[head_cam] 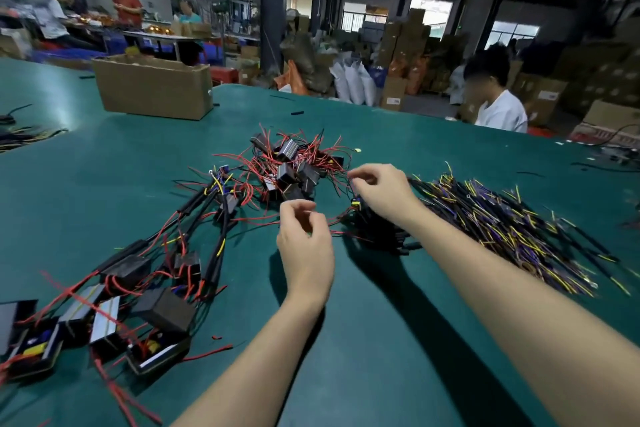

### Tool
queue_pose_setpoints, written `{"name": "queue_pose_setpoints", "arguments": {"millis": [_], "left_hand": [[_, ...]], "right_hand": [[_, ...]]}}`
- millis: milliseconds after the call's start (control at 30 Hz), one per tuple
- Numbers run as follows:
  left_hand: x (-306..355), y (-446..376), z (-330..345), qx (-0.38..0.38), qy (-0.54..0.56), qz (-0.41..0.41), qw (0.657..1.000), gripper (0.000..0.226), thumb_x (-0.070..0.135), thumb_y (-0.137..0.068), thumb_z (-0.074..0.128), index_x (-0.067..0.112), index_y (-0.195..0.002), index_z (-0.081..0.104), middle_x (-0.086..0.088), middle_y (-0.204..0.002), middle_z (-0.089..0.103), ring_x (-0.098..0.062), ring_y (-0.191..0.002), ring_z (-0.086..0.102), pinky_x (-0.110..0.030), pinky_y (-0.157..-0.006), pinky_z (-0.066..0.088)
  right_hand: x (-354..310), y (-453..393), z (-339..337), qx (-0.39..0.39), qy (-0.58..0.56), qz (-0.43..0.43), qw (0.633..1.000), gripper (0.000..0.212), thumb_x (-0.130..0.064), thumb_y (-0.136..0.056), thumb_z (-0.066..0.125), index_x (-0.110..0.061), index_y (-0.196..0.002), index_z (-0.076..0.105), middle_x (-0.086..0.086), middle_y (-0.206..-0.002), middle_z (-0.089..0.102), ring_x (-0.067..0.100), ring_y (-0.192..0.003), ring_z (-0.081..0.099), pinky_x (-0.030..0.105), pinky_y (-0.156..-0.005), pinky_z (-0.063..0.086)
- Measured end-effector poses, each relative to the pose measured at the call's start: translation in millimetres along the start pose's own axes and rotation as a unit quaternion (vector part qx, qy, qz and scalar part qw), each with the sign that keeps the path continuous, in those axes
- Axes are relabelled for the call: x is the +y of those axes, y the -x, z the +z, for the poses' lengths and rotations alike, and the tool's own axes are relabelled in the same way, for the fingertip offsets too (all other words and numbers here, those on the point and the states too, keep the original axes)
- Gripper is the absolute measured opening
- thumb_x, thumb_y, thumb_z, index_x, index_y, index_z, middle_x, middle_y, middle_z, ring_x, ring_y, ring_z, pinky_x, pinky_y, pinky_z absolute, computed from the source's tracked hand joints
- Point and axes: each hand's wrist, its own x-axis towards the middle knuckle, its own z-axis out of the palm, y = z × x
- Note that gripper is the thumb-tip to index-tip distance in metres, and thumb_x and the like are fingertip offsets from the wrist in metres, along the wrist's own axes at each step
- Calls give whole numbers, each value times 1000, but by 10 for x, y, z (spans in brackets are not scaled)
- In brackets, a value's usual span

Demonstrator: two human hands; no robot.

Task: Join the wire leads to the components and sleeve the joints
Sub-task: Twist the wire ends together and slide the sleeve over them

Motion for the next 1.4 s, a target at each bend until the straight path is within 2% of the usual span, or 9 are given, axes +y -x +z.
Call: {"name": "queue_pose_setpoints", "arguments": {"millis": [133, 233, 300, 467, 867, 1000, 1133, 1267, 1400], "left_hand": [[-6, -85, -25, 30, 22, -33, 999, 16, 5, -89, 51, 20, -95, 50, 1, -87, 57, 2, -68, 51, -7, -63, 37], [-6, -137, -25, 28, 21, -56, 998, 24, 6, -90, 51, 18, -110, 50, -3, -105, 57, -7, -77, 53, -10, -72, 40], [-14, -143, -26, 9, -5, -61, 998, 36, 8, -89, 51, 18, -123, 48, -1, -118, 53, -15, -93, 56, -24, -87, 42], [-50, -140, -25, -20, -40, -59, 997, 48, 8, -87, 51, 19, -134, 43, -4, -122, 58, -17, -101, 54, -22, -86, 36], [-61, -129, -17, -27, -30, -43, 998, 38, 7, -87, 51, 19, -123, 46, 2, -114, 55, -19, -101, 52, -27, -84, 37], [-65, -150, -20, -33, 7, -36, 999, 40, 15, -90, 59, 20, -126, 45, 8, -111, 56, 6, -77, 55, -18, -78, 40], [-73, -170, -24, -24, 21, -53, 998, 53, 23, -90, 62, 16, -137, 38, 2, -122, 50, 9, -73, 55, -7, -69, 36], [-50, -164, -46, -36, 13, -51, 998, 52, 20, -89, 63, 21, -136, 41, -3, -125, 46, -6, -91, 59, -27, -94, 42], [-27, -138, -62, -69, -53, 26, 996, 42, 9, -88, 61, 21, -128, 55, -6, -143, 29, -18, -91, 57, -9, -86, 36]], "right_hand": [[-352, -284, 304, -48, -12, 16, 999, 26, -23, -92, 55, -9, -107, 70, 7, -101, 69, 17, -94, 56, 21, -75, 37], [-538, -444, 481, -89, 0, 53, 995, 45, -46, -90, 57, -8, -66, 59, 3, -66, 58, 22, -76, 52, 29, -60, 37], [-615, -491, 593, -105, 6, 73, 992, 47, -52, -87, 58, -13, -62, 47, 1, -66, 53, 22, -75, 49, 30, -60, 32], [-493, -486, 701, -58, -109, 92, 988, 29, -37, -83, 69, -11, -93, 61, 3, -89, 62, 17, -77, 57, 27, -71, 43], [-295, -387, -95, 87, -470, 57, 877, 13, -12, -95, 56, -15, -83, 57, 6, -82, 60, 13, -69, 55, 24, -63, 46], [-355, -296, -232, 75, -554, 36, 828, 15, -8, -96, 50, -13, -84, 57, 8, -84, 64, 19, -68, 59, 25, -58, 48], [-248, -169, -248, -39, -208, 44, 976, 12, -14, -91, 52, -9, -83, 59, 9, -79, 63, 23, -67, 59, 30, -58, 51], [-96, -114, -250, -45, -103, 82, 990, 11, -27, -88, 54, -18, -84, 60, 3, -87, 62, 13, -70, 53, 34, -73, 49], [-43, -12, -301, -176, -31, 92, 980, 19, -31, -86, 55, -18, -92, 67, -2, -86, 67, 11, -69, 52, 23, -59, 38]]}}
